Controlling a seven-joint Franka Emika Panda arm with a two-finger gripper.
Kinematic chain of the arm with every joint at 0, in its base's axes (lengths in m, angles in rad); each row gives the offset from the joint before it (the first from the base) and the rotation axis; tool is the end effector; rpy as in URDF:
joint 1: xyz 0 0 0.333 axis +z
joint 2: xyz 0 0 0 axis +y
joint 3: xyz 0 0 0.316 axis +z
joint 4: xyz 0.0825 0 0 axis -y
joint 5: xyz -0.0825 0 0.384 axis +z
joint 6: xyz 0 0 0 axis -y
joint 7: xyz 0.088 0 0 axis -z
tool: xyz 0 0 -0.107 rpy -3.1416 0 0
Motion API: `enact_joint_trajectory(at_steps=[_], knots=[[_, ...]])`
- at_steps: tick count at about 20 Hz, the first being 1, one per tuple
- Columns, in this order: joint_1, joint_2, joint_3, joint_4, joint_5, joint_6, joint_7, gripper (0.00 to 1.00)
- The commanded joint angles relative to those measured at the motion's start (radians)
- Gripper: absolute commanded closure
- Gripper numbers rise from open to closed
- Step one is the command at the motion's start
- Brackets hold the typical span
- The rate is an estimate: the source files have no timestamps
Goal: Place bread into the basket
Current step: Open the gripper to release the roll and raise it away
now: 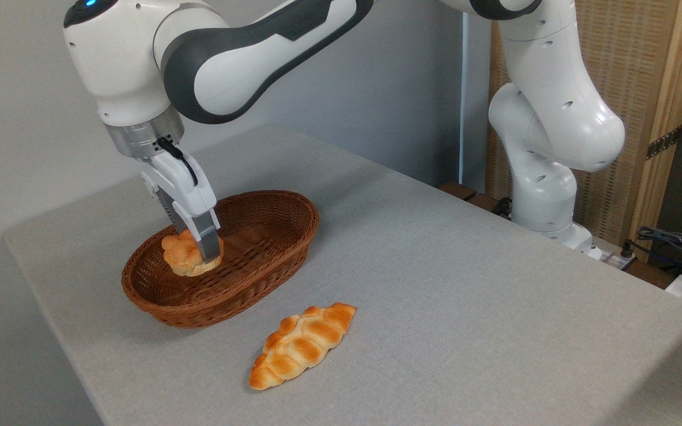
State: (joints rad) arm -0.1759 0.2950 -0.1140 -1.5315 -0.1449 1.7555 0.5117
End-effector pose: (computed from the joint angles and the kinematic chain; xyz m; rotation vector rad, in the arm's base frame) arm 0.6152 -0.1885 0.4835 2.7449 -1.1063 -0.0734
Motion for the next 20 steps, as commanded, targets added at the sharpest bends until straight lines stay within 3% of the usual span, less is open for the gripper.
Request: enact_joint_trajectory(at_steps=[1,12,17,20], knots=[[0.004,0.007,-0.007,0.019,0.015,0.002,-0.018,0.0],[0.015,-0.005,-0.01,0.02,0.015,0.001,-0.016,0.0],[0.134,-0.158,-0.018,-0.007,0.015,-0.011,0.046,0.0],[0.208,-0.256,-0.004,-0.056,0.016,-0.022,0.138,0.0]])
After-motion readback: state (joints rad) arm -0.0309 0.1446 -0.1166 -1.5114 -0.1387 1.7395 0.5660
